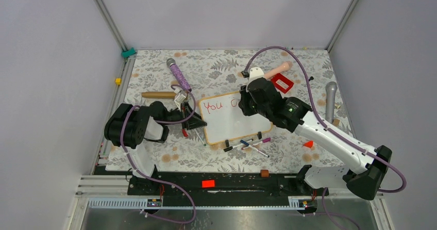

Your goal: Write a sentence on the whiteboard

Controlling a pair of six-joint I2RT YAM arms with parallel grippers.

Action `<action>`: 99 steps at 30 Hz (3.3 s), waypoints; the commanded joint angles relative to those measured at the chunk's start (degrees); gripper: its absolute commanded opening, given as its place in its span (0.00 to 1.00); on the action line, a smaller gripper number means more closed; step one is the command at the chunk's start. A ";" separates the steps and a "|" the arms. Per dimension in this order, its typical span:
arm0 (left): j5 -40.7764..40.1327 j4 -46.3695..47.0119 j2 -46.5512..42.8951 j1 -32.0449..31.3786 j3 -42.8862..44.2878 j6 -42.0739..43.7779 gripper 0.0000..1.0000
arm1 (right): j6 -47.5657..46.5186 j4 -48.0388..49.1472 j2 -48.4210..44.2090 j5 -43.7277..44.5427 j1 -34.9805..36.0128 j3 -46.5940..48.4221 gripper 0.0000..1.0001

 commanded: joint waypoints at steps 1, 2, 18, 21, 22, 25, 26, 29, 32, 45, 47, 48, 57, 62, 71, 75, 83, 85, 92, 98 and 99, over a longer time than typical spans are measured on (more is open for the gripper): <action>1.17 3.82 -0.87 0.05 1.12 1.83 0.31 | 1.47 1.71 -1.63 2.74 0.84 -0.47 0.00; 0.90 3.87 -0.64 0.06 1.30 1.62 0.31 | 1.75 1.70 -1.55 2.72 0.88 -0.47 0.00; 1.58 3.78 0.64 0.75 1.72 1.38 0.02 | 1.83 1.06 1.46 3.14 1.24 1.63 0.00; 2.27 3.76 0.89 1.18 2.25 1.02 0.00 | 1.61 1.27 1.84 3.29 1.24 1.90 0.00; 2.35 3.78 0.86 1.38 2.22 0.97 0.00 | 1.25 1.38 1.98 3.25 1.24 1.90 0.00; 2.31 3.77 1.04 1.91 2.30 0.71 0.00 | 0.10 1.66 2.72 3.20 1.24 2.65 0.00; 2.27 3.78 1.06 1.99 2.23 0.72 0.00 | -0.26 1.67 2.98 2.99 1.24 2.94 0.00; 1.71 3.82 1.01 2.09 2.13 0.59 0.00 | -1.28 1.62 3.30 2.54 1.24 3.31 0.00; 1.25 3.69 0.91 2.06 2.00 0.85 0.00 | -2.30 1.64 2.88 2.89 1.24 2.94 0.00; 0.39 3.69 1.33 0.45 3.18 2.49 0.00 | -6.43 1.67 1.78 5.28 1.15 2.02 0.00; 0.73 3.71 1.18 0.45 3.02 2.94 0.00 | -6.58 1.74 1.30 5.77 1.15 1.55 0.00; 0.71 3.72 1.03 0.45 3.01 3.16 0.00 | -6.57 1.76 1.08 5.93 1.15 1.37 0.00; 1.29 3.78 1.87 0.50 3.80 3.00 0.06 | -5.32 1.80 0.26 2.23 1.15 -0.69 0.00; 1.31 3.78 2.56 0.49 4.25 2.40 0.00 | -10.13 1.13 2.47 2.13 3.73 -0.53 0.00; 4.94 3.72 4.19 0.47 5.83 1.44 0.00 | -11.26 0.97 2.60 4.59 6.50 -1.39 0.00; 4.49 3.78 4.61 0.43 5.91 0.44 0.00 | -10.97 1.01 3.18 4.31 6.60 -0.82 0.00; 0.02 3.87 2.95 0.38 4.91 1.54 0.00 | -10.35 0.99 3.91 5.15 6.61 0.39 0.00; -0.11 3.79 2.76 0.40 4.75 2.04 0.00 | -10.19 1.01 3.72 5.50 6.63 0.33 0.00; -1.35 3.78 2.58 0.36 4.85 0.80 0.00 | -9.12 0.44 5.17 4.85 6.67 3.03 0.00; -1.96 3.76 3.57 -0.14 5.03 -0.01 0.00 | -7.75 -6.38 10.48 10.28 8.48 13.85 0.00; -2.16 3.82 3.72 -0.22 5.10 -0.19 0.00 | -7.29 -6.39 11.02 9.83 8.57 14.09 0.00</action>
